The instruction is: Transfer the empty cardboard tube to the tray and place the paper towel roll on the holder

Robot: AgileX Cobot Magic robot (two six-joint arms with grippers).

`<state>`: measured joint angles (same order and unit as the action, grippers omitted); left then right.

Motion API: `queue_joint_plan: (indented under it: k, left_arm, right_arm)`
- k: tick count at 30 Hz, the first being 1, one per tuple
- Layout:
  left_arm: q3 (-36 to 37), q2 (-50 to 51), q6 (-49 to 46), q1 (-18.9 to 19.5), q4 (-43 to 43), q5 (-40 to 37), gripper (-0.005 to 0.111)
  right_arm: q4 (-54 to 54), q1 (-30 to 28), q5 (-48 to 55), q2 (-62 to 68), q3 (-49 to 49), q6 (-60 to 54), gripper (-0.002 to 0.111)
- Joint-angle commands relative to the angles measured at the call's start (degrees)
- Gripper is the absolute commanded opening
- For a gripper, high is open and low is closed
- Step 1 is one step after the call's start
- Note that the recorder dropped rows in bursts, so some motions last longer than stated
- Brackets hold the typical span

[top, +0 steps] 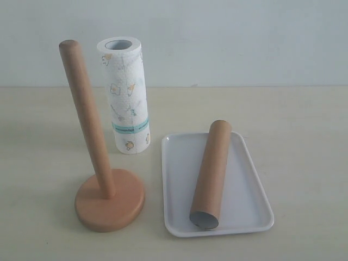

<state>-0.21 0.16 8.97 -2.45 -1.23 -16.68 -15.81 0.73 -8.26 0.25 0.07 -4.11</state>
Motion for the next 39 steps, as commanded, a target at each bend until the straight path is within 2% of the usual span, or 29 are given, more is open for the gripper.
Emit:
queue_joint_plan:
  k: [1,2,4,13,15,17,20,23,29,32,36,39]
  left_arm:
    - [0.2,-0.2,0.0,0.1,0.2,-0.1,0.004]
    - [0.2,-0.2,0.0,0.1,0.2,-0.1,0.004]
    - [0.2,-0.2,0.0,0.1,0.2,-0.1,0.004]
    - [0.2,-0.2,0.0,0.1,0.2,-0.1,0.004]
    - [0.2,-0.2,0.0,0.1,0.2,-0.1,0.004]
    - [0.2,-0.2,0.0,0.1,0.2,-0.1,0.004]
    - [0.2,-0.2,0.0,0.1,0.2,-0.1,0.004]
    - [0.2,-0.2,0.0,0.1,0.2,-0.1,0.004]
    - [0.2,-0.2,0.0,0.1,0.2,-0.1,0.004]
    - [0.2,-0.2,0.0,0.1,0.2,-0.1,0.004]
    - [0.2,-0.2,0.0,0.1,0.2,-0.1,0.004]
    - [0.2,-0.2,0.0,0.1,0.2,-0.1,0.004]
  right_arm:
    - [-0.3,-0.2,-18.9,-0.3,-0.1,7.7,0.003]
    - [0.1,-0.2,-25.1,-0.3,-0.1,8.2,0.003]
    - [0.1,-0.2,-29.6,-0.3,-1.7,8.5,0.003]
    - [2.1,-0.2,-37.9,-0.3,-13.0,8.3,0.003]
    - [4.6,-0.2,-34.9,4.0,-19.9,8.0,0.003]
    - [9.3,-0.2,-26.7,10.7,-28.2,8.0,0.003]
    - [18.2,-0.2,-7.1,24.2,-41.5,10.2,0.003]
    - [17.9,-0.2,6.2,33.1,-47.1,13.2,0.003]
    - [17.5,-0.2,15.6,52.2,-47.9,19.1,0.003]
    - [14.9,-0.2,20.3,57.1,-47.9,19.1,0.003]
    - [14.6,0.0,22.5,62.8,-47.9,11.9,0.003]
    - [14.4,0.0,29.6,68.2,-49.5,6.8,0.003]
